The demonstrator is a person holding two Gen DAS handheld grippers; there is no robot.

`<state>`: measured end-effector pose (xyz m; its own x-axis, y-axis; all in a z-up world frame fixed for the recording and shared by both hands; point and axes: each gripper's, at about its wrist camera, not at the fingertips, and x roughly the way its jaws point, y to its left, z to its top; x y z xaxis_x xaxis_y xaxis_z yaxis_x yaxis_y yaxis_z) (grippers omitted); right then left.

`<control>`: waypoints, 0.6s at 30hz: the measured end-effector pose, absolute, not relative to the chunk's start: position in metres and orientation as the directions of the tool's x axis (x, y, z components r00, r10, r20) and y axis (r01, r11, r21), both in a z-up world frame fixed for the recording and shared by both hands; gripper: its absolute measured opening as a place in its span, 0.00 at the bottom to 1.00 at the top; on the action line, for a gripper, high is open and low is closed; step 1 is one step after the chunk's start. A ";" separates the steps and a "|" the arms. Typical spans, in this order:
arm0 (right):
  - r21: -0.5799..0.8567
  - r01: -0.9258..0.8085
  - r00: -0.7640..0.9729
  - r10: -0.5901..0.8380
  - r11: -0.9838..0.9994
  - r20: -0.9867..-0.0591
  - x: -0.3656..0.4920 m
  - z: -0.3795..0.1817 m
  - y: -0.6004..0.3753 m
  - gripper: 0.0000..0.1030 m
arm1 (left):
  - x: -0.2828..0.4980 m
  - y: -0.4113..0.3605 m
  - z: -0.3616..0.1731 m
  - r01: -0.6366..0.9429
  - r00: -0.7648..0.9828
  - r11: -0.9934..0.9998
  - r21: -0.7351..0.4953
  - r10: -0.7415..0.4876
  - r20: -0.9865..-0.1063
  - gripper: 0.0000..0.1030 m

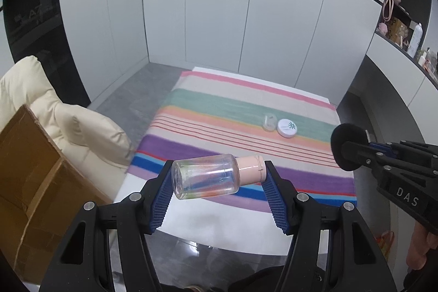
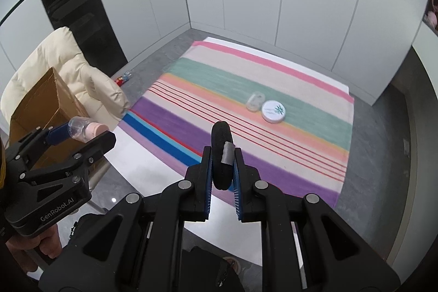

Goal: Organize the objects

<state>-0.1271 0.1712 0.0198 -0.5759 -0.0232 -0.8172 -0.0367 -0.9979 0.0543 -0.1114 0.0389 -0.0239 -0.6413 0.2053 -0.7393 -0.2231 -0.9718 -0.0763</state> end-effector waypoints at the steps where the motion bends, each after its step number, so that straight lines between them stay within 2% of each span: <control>1: 0.056 -0.029 -0.578 -0.029 -0.998 -0.816 -0.129 0.020 0.167 0.13 | -0.112 0.034 -0.024 -0.216 -0.642 -0.973 -0.077 0.201 -0.740 0.62; 18: 0.051 0.101 -0.583 -0.100 -0.994 -0.806 -0.159 0.019 0.093 0.13 | -0.109 -0.038 -0.024 -0.086 -0.669 -0.993 -0.079 0.117 -0.734 0.62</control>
<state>-0.1587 0.0933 0.0187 -0.5828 -0.1001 -0.8064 0.1007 -0.9936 0.0506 -0.1088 -0.0383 -0.0243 -0.6695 0.1170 -0.7336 -0.0864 -0.9931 -0.0795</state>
